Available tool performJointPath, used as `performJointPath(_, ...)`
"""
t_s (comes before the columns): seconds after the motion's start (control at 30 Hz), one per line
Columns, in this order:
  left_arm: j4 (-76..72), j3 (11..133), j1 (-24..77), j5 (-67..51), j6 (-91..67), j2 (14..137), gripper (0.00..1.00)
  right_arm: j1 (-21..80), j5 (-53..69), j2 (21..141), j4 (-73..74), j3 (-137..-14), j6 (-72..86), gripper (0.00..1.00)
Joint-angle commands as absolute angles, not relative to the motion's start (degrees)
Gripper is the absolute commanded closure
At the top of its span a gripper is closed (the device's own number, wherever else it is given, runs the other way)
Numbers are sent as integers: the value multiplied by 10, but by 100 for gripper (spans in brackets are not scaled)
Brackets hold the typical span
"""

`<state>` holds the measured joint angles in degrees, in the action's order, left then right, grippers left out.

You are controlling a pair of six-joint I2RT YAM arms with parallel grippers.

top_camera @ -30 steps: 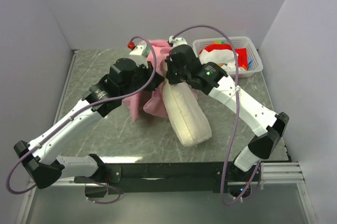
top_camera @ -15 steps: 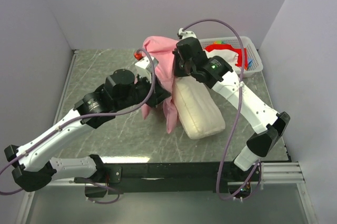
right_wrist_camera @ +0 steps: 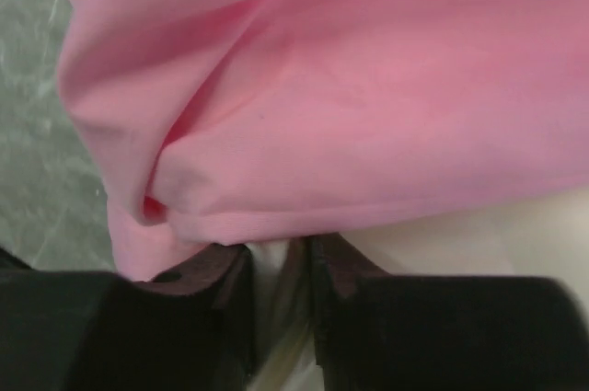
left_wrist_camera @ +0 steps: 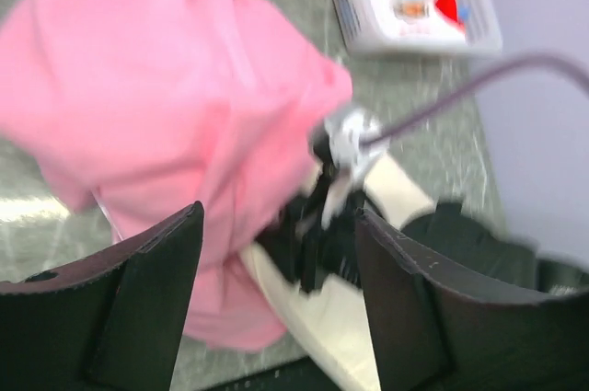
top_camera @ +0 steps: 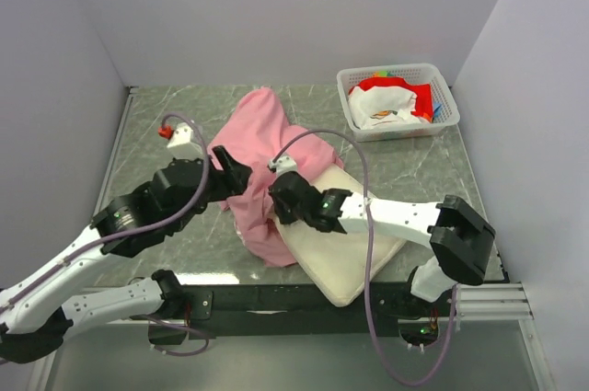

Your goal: Put the pillow into the pillowcase

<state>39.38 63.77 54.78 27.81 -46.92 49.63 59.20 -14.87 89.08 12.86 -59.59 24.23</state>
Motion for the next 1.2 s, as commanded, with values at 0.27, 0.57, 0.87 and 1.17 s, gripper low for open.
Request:
performJointPath(0.27,403,697,540,290,-400,656,36,605,-206,732,151,-552,340,20)
performJointPath(0.57,363,724,548,202,-305,805,15,553,-282,436,344,-378,568,0)
performJointPath(0.87,307,764,549,232,-270,949,12,537,-246,238,514,-280,758,0)
performJointPath(1.17,279,759,530,231,-279,1020,62,531,-111,392,424,-222,730,0)
